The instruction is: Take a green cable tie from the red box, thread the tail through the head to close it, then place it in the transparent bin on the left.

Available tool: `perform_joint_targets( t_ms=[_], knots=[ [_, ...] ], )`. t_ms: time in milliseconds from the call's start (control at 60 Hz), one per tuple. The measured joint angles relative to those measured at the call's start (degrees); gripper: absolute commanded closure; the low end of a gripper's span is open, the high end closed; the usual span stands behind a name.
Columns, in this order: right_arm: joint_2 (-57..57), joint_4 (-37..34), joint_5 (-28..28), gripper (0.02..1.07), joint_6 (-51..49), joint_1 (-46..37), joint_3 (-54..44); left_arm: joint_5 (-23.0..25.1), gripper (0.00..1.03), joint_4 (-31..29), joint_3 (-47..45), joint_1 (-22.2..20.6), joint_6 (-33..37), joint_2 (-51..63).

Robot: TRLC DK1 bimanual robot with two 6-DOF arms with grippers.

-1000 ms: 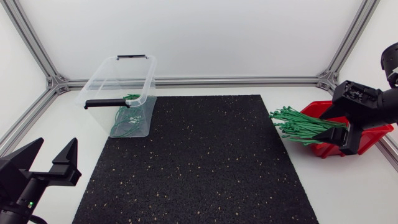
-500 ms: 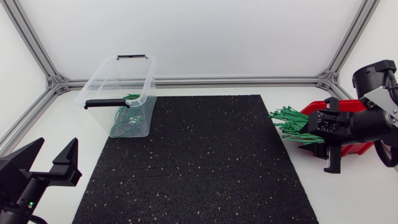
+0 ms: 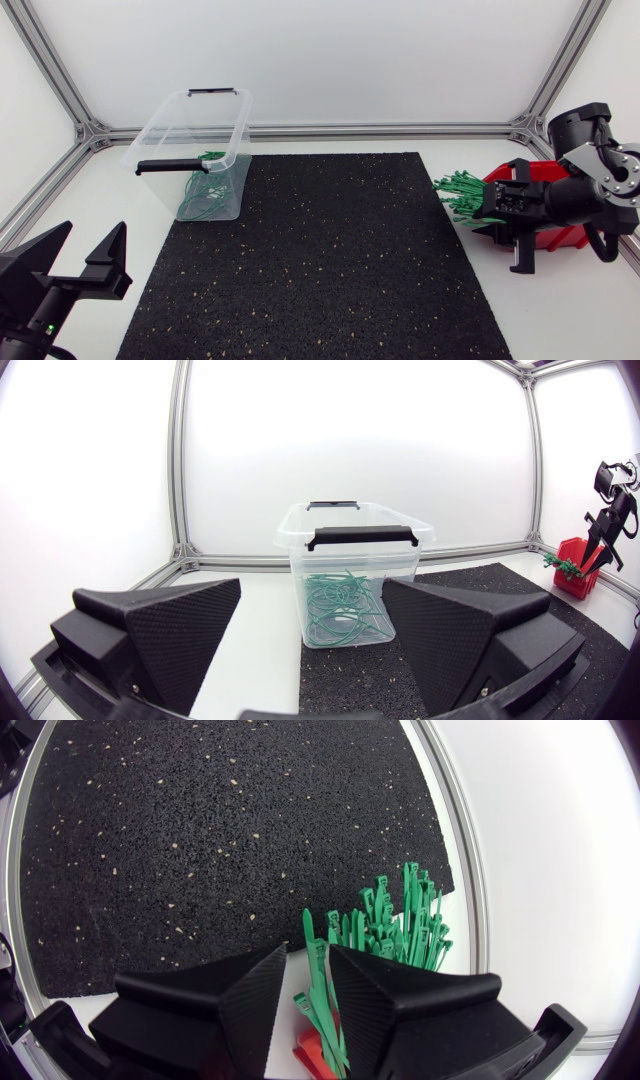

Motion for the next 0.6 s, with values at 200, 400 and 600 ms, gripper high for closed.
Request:
perform_joint_targets(
  t_ms=[200, 400, 600],
  knots=[
    [0.94, 1.77, 0.44, 0.78, -0.17, 0.22, -0.79, 0.00, 0.04, 0.00, 0.00, 0.00, 0.00, 0.00],
    [2.36, 2.60, 1.33, 0.82, -0.17, 0.42, -1.18, 0.00, 0.04, -0.02, 0.00, 0.00, 0.00, 0.00],
    [2.89, 4.00, 1.95, 0.84, -0.17, 0.42, -1.90, 0.00, 0.04, -0.02, 0.00, 0.00, 0.00, 0.00]
  ],
)
